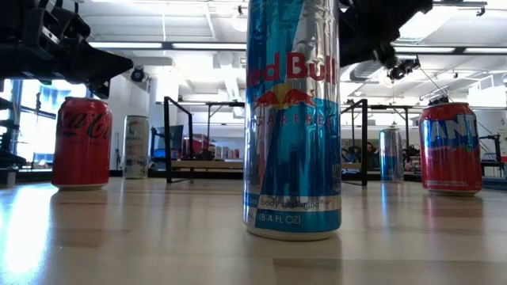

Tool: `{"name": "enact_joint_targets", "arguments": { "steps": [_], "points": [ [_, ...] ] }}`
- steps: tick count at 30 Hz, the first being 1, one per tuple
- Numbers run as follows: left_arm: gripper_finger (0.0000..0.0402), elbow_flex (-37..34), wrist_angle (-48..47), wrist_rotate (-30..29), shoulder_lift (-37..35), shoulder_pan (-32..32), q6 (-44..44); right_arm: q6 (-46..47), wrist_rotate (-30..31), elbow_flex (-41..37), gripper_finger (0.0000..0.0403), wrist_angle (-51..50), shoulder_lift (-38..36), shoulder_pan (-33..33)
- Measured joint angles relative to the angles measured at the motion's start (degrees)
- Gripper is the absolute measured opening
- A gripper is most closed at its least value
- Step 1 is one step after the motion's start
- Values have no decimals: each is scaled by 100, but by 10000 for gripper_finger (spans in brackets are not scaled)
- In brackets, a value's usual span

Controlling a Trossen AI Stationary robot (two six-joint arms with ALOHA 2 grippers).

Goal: Place canned beverage on shelf
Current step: Put the bottom white yellow soda can on the shelf

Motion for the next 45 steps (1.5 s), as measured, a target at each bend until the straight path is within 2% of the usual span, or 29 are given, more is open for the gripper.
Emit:
{"name": "enact_joint_targets", "arguments": {
  "steps": [2, 6, 12, 15, 21, 28, 32, 35, 38, 45],
  "points": [
    [0, 0, -1, 0, -1, 1, 1, -220, -93, -220, 0, 904, 181, 68],
    [0, 0, -2, -2, 0, 1, 1, -487, -92, -339, 0, 1812, 734, 72],
    [0, 0, -2, -1, -1, 1, 1, -489, 505, 384, 0, 1880, 1650, 5],
    [0, 0, -2, -2, 0, 1, 1, -31, 894, 862, 0, 1166, 1975, -40],
    [0, 0, -1, 0, 3, 1, -53, 1576, 1324, 1523, 0, -1361, 2164, -68],
    [0, -2, -2, 9, 181, 1, -51, 2929, 1589, 1832, 0, -4004, 1836, 76],
    [0, -2, 3, 9, 312, 1, -52, 3312, 1515, 1684, 0, -4901, 1440, 76],
    [0, -2, -6, 13, 395, 1, -117, 3413, 1705, 1443, 0, -4703, 1052, 153],
    [0, -2, -7, 17, 461, 1, -134, 3119, 1894, 1196, 0, -3991, 721, 312],
    [0, -2, 5, 9, 487, 1, -53, 2137, 1847, 678, 0, -2318, 638, 526]
  ]
}}
